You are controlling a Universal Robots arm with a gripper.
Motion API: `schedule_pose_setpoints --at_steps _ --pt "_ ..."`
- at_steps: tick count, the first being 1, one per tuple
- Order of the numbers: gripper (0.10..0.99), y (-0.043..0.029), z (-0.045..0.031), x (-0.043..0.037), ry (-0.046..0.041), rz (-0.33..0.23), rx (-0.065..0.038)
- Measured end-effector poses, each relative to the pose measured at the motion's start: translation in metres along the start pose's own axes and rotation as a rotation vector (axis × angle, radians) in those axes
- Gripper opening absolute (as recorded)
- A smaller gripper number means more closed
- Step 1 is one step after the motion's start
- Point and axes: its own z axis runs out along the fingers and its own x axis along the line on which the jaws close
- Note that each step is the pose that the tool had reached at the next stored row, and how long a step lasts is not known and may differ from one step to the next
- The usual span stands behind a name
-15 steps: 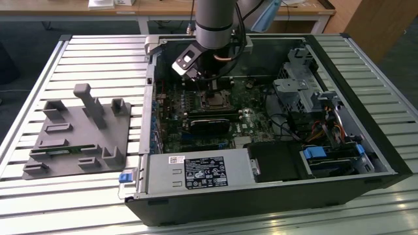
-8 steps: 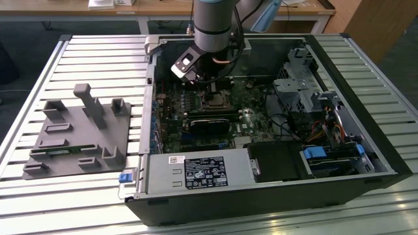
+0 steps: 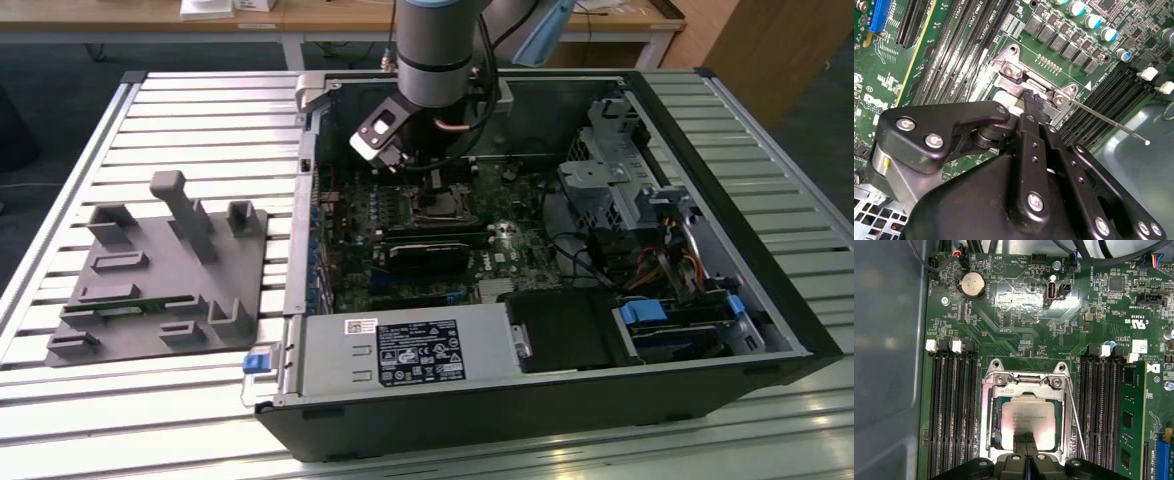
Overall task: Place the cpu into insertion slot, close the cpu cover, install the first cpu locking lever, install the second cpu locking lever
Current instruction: 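Close the cpu cover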
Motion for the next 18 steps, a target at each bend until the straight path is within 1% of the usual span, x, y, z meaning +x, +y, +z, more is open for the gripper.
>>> schedule_pose_setpoints --at_steps 7,10,11,14,18 --pt "0.106 0.0019 0.0001 0.0000 0.0005 0.000 0.000" --pt "0.106 0.0020 -0.0053 0.0001 0.0022 0.000 0.000" --pt "0.106 0.0018 -0.0060 0.0001 0.0022 0.000 0.000" --pt "0.106 -0.0002 -0.0051 0.0002 0.0024 0.000 0.000" --pt "0.106 -0.0017 -0.0007 0.0001 0.0022 0.000 0.000"
